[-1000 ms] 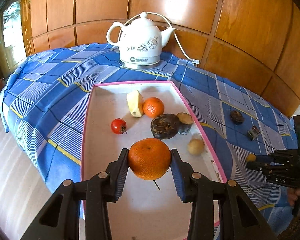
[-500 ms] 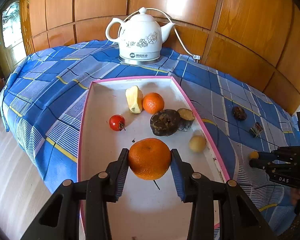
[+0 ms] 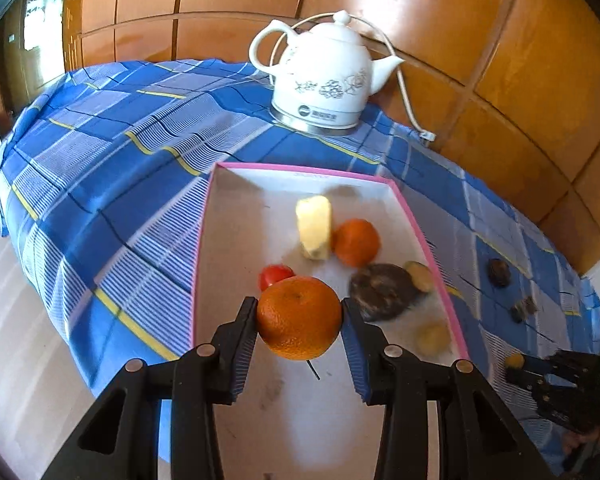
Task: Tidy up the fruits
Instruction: 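Lower the orange into the tray and open the left gripper while the right gripper holds the yellow fruit, then raise the left gripper from the tray while the right gripper holds the yellow fruit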
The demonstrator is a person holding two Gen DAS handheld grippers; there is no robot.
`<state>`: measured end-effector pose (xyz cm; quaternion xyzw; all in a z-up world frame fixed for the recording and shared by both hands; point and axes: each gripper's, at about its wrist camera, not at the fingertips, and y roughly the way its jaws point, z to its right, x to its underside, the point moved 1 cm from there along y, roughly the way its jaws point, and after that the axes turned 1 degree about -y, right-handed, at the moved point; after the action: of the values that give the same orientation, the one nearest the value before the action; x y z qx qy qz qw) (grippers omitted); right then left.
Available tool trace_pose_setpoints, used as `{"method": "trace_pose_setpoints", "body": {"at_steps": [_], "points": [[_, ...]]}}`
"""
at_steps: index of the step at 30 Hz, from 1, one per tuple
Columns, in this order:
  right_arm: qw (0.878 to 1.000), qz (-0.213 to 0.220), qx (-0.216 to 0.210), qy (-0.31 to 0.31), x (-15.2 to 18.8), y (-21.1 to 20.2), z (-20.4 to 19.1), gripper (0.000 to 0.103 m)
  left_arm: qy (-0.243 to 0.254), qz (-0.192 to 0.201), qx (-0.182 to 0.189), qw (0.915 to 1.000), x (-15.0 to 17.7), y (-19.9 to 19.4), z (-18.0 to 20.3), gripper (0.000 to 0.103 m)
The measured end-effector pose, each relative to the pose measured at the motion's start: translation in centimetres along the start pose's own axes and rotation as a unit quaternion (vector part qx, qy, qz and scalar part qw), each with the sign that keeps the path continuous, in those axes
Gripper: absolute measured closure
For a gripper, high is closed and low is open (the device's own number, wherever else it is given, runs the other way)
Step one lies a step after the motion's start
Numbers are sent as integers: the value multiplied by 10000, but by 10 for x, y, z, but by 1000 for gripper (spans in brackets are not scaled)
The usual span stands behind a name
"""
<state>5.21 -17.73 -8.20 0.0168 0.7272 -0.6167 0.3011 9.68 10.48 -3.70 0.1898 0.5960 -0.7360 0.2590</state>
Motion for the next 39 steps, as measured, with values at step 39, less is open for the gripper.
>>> {"method": "trace_pose_setpoints", "body": {"at_steps": [39], "points": [[9998, 2, 150, -94, -2, 1, -5, 78, 301, 549, -478, 9969, 16, -26, 24, 41]]}}
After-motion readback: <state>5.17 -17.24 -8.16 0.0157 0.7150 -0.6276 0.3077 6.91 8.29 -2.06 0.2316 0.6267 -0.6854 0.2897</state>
